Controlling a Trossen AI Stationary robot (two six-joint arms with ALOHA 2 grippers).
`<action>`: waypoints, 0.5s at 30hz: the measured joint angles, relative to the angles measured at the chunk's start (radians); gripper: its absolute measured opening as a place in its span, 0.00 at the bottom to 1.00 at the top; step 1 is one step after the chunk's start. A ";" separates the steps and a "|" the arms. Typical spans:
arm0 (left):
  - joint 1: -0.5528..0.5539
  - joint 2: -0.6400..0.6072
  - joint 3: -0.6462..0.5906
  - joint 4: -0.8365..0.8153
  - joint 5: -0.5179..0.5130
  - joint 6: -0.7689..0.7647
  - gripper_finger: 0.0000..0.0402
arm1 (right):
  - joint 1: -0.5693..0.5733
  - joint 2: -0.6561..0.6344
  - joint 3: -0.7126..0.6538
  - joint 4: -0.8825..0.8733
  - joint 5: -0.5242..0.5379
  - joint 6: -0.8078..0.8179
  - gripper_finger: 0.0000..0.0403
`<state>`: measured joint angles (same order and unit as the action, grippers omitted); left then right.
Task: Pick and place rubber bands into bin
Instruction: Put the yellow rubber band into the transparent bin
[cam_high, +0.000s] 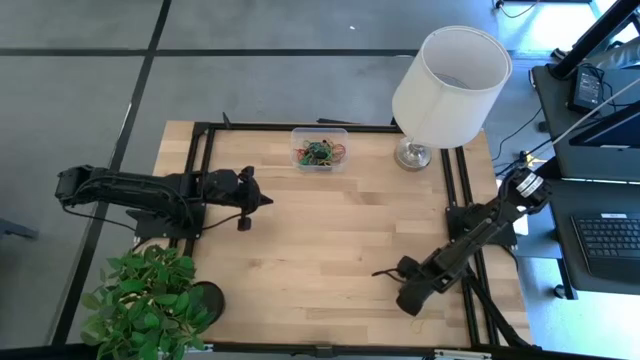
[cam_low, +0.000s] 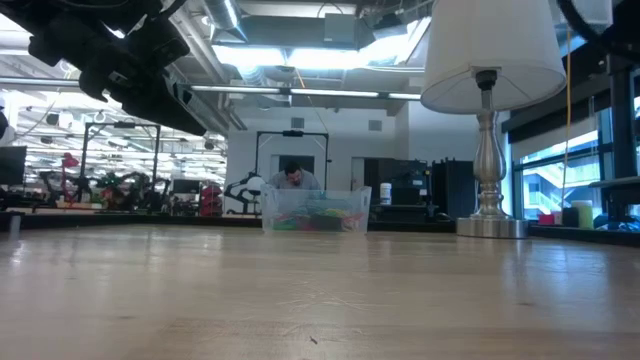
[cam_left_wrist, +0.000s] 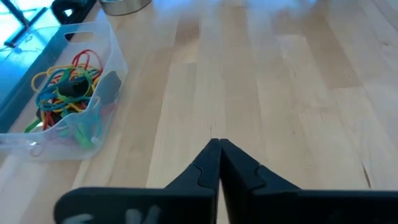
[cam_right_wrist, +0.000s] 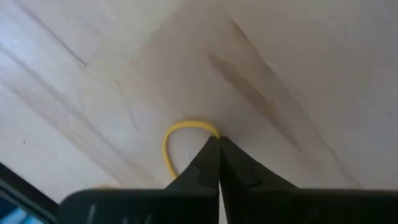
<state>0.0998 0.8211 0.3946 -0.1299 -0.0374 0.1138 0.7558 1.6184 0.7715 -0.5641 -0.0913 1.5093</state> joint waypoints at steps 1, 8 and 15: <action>0.000 0.000 0.000 0.000 0.000 0.014 0.01 | -0.018 0.000 0.001 0.000 -0.010 -0.029 0.00; 0.000 0.000 0.000 0.000 0.000 0.031 0.01 | -0.142 0.008 0.068 -0.030 0.135 -0.254 0.00; 0.000 0.000 0.000 0.000 0.000 0.031 0.02 | -0.283 0.006 0.197 -0.049 0.253 -0.574 0.00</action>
<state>0.0998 0.8208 0.3946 -0.1303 -0.0376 0.1444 0.4729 1.6242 0.9682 -0.6127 0.1612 0.9355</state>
